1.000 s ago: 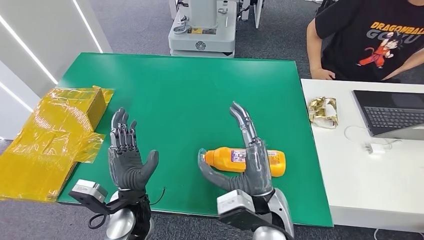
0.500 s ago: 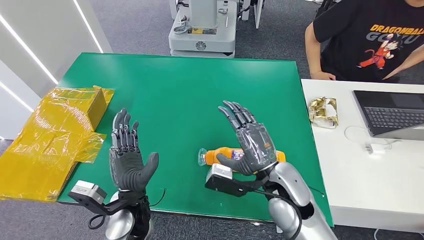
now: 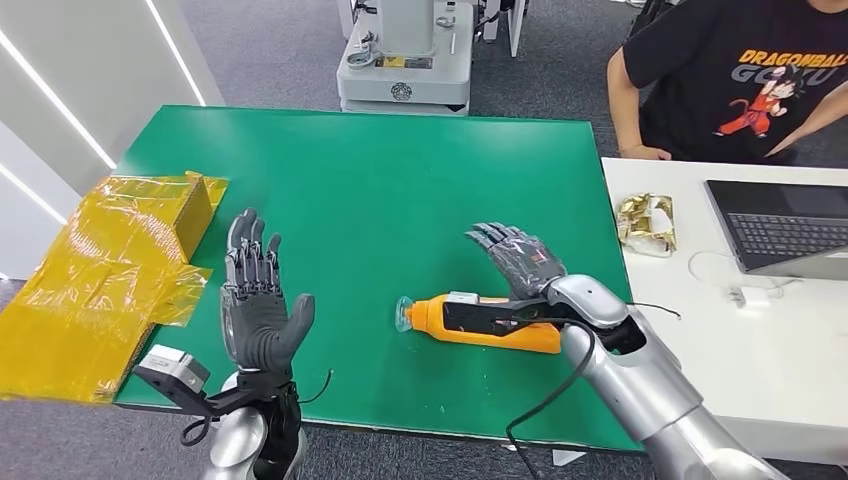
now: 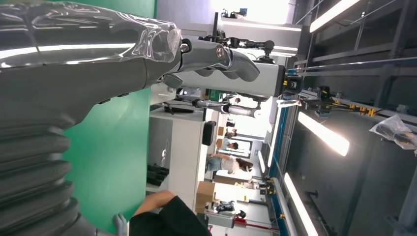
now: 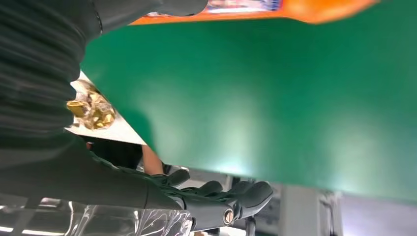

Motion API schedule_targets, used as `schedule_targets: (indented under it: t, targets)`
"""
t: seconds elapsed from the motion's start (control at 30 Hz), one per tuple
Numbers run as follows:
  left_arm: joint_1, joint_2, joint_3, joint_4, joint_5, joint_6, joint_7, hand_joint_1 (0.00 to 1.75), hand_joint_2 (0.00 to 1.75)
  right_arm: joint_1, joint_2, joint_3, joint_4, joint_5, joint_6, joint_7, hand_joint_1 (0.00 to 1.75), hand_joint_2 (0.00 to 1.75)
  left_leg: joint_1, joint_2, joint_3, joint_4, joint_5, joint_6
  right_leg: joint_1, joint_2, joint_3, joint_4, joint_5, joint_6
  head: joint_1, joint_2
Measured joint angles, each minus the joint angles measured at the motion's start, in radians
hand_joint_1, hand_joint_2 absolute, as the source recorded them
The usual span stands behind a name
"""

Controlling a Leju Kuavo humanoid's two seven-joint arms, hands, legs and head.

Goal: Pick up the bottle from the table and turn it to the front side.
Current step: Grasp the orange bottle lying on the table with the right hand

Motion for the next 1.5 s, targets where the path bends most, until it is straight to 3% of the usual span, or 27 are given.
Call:
schedule_targets:
  t: [0.33,0.8,1.17,1.37,1.5]
  targets:
    - [-0.044,0.002,0.001,0.057,0.029,-0.012,0.001,0.00,1.75,-0.107,-0.007,0.070,0.251,-0.020,0.056,-0.053,0.00,1.75,0.000,0.001,0.003,0.000,0.000,0.000,0.000,0.001,0.003,-0.001,0.000,0.000,0.000,0.000]
    - [-0.052,0.007,0.002,0.089,0.052,0.001,-0.003,0.00,1.75,-0.179,-0.001,0.131,0.358,-0.038,0.098,-0.072,0.00,1.75,0.000,0.000,0.008,0.000,0.002,0.004,0.000,-0.001,0.010,-0.003,0.003,0.004,0.000,0.000]
    - [-0.049,0.006,0.007,0.091,0.044,0.003,-0.013,0.00,1.75,-0.106,0.007,0.135,0.309,0.076,-0.222,0.082,0.00,1.75,-0.001,-0.002,0.006,0.001,0.003,0.005,0.000,-0.003,0.009,-0.003,0.004,0.005,0.000,0.000]
    - [-0.041,-0.003,0.008,0.091,0.030,0.002,-0.018,0.00,1.75,-0.020,0.023,0.076,0.203,0.164,-0.410,0.153,0.00,1.75,0.000,-0.002,0.002,0.000,0.002,0.005,0.000,-0.003,0.004,-0.003,0.003,0.005,0.000,0.000]
    - [-0.042,-0.011,0.009,0.092,0.024,-0.001,-0.019,0.00,1.75,0.053,0.037,0.007,0.101,0.215,-0.530,0.157,0.00,1.75,0.000,-0.002,0.000,0.000,0.002,0.005,0.000,-0.003,0.002,-0.003,0.003,0.004,0.000,0.000]
